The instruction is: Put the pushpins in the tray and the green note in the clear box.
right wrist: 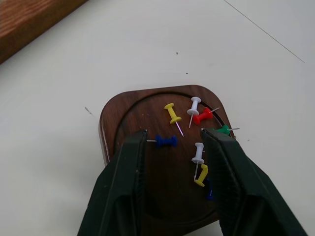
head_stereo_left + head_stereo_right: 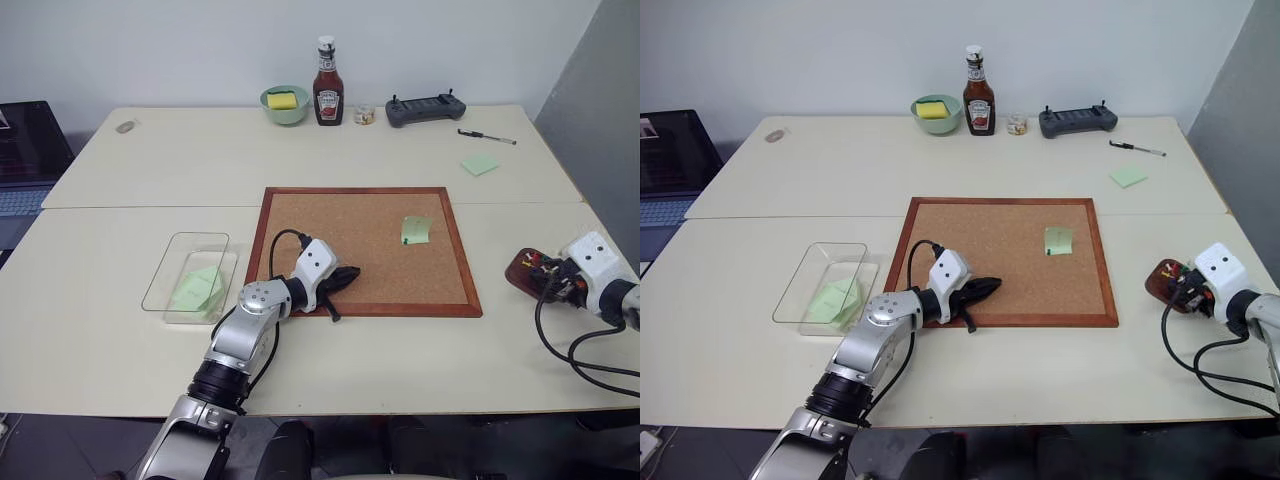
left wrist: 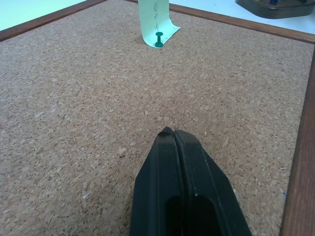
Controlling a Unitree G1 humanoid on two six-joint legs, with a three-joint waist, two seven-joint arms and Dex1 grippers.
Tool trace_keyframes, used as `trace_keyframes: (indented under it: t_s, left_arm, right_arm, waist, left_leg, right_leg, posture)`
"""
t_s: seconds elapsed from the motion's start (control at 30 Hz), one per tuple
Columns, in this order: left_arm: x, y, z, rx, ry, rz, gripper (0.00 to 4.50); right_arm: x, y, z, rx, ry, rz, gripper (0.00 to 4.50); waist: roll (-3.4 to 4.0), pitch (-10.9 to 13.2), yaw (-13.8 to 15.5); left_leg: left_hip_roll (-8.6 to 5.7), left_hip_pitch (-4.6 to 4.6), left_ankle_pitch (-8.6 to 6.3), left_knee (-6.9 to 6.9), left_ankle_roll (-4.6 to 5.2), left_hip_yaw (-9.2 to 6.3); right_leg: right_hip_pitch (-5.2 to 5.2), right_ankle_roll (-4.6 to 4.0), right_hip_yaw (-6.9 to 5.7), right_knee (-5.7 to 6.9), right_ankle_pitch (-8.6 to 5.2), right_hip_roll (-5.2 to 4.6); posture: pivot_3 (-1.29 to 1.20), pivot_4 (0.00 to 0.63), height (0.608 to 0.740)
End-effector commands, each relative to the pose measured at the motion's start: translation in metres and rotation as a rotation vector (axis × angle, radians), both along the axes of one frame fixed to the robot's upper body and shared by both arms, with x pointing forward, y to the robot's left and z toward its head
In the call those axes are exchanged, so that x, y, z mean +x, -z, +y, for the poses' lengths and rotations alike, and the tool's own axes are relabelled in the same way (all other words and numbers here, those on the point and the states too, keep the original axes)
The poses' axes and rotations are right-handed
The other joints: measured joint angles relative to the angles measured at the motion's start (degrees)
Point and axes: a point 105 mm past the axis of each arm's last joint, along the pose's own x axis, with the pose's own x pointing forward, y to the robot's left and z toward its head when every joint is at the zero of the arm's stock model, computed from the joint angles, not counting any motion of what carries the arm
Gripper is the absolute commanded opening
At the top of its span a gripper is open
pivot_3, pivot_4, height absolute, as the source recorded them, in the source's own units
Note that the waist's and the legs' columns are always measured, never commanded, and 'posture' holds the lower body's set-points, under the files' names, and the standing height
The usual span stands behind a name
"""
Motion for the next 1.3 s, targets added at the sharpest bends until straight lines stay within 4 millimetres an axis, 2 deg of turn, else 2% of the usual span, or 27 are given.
trace_keyframes:
  t_s: [0.03, 0.23, 0.3, 0.37, 0.63, 0.73, 0.83, 0.9, 1.3]
  left_arm:
    - [-0.008, 0.023, 0.0, 0.043, 0.014, 0.073, 0.0]
    - [-0.007, 0.022, 0.0, 0.042, 0.014, 0.071, 0.0]
    - [-0.007, 0.021, 0.0, 0.041, 0.015, 0.068, 0.0]
    - [-0.007, 0.021, 0.0, 0.039, 0.016, 0.066, 0.0]
    - [-0.007, 0.02, -0.002, 0.036, 0.014, 0.063, 0.0]
    - [-0.007, 0.019, -0.001, 0.036, 0.008, 0.062, 0.0]
    - [-0.007, 0.019, 0.0, 0.036, 0.004, 0.062, 0.0]
    - [-0.007, 0.019, 0.001, 0.037, 0.001, 0.062, 0.0]
    - [-0.005, 0.017, 0.002, 0.038, -0.009, 0.057, 0.0]
  right_arm:
    - [0.0, -0.035, 0.009, 0.085, -0.052, -0.077, 1.8]
    - [0.004, -0.044, 0.064, 0.203, -0.236, -0.069, 1.8]
    - [0.005, -0.045, 0.088, 0.24, -0.31, -0.062, 1.8]
    - [0.007, -0.043, 0.111, 0.264, -0.38, -0.057, 1.8]
    - [0.03, -0.025, 0.172, 0.303, -0.502, -0.055, 1.8]
    - [0.039, -0.021, 0.18, 0.297, -0.511, -0.066, 1.8]
    - [0.048, -0.017, 0.184, 0.277, -0.511, -0.08, 2.26]
    - [0.055, -0.016, 0.187, 0.27, -0.505, -0.089, 2.74]
    - [0.087, -0.005, 0.19, 0.241, -0.451, -0.12, 2.74]
  waist:
    - [0.0, 0.0, -0.01]
    - [0.01, -0.01, -0.07]
    - [0.01, -0.01, -0.08]
    - [0.0, 0.0, -0.07]
    - [0.0, 0.0, 0.03]
    - [0.0, 0.0, 0.03]
    - [0.0, 0.0, 0.02]
    - [0.0, 0.0, -0.04]
    - [0.01, 0.0, -0.13]
  left_leg:
    - [0.01, 0.01, 0.0, 0.0, 0.0, 0.0]
    - [0.01, 0.01, 0.0, 0.0, 0.0, -0.01]
    - [0.01, 0.0, 0.0, 0.0, 0.0, -0.02]
    - [0.01, -0.01, 0.0, 0.0, 0.0, -0.04]
    - [0.0, -0.03, 0.0, 0.0, 0.0, -0.07]
    - [0.0, -0.03, 0.0, 0.0, 0.0, -0.09]
    - [-0.02, -0.04, 0.0, 0.0, 0.0, -0.08]
    - [0.0, -0.03, 0.0, 0.0, 0.0, -0.1]
    - [0.0, -0.02, 0.0, 0.0, 0.0, -0.08]
  right_leg:
    - [0.0, 0.0, -0.01, 0.0, 0.0, 0.0]
    - [0.01, 0.0, -0.02, 0.0, 0.0, 0.01]
    - [0.01, 0.0, -0.02, -0.01, 0.0, 0.01]
    - [0.01, 0.0, -0.05, -0.01, 0.0, 0.01]
    - [-0.03, 0.0, -0.07, -0.01, 0.0, 0.0]
    - [-0.04, 0.0, -0.09, 0.0, 0.0, 0.01]
    - [-0.04, -0.01, -0.08, -0.01, 0.01, 0.0]
    - [-0.06, -0.01, -0.09, 0.01, 0.01, 0.0]
    - [-0.08, -0.02, -0.07, 0.06, 0.01, 0.0]
  posture:
    - [0.0, 0.15, 0.74]
    - [0.0, 0.15, 0.74]
    - [0.0, 0.15, 0.74]
    - [0.0, 0.15, 0.74]
    - [0.0, 0.15, 0.74]
    - [0.0, 0.15, 0.74]
    - [0.0, 0.15, 0.74]
    - [0.0, 0.15, 0.74]
    - [0.0, 0.15, 0.74]
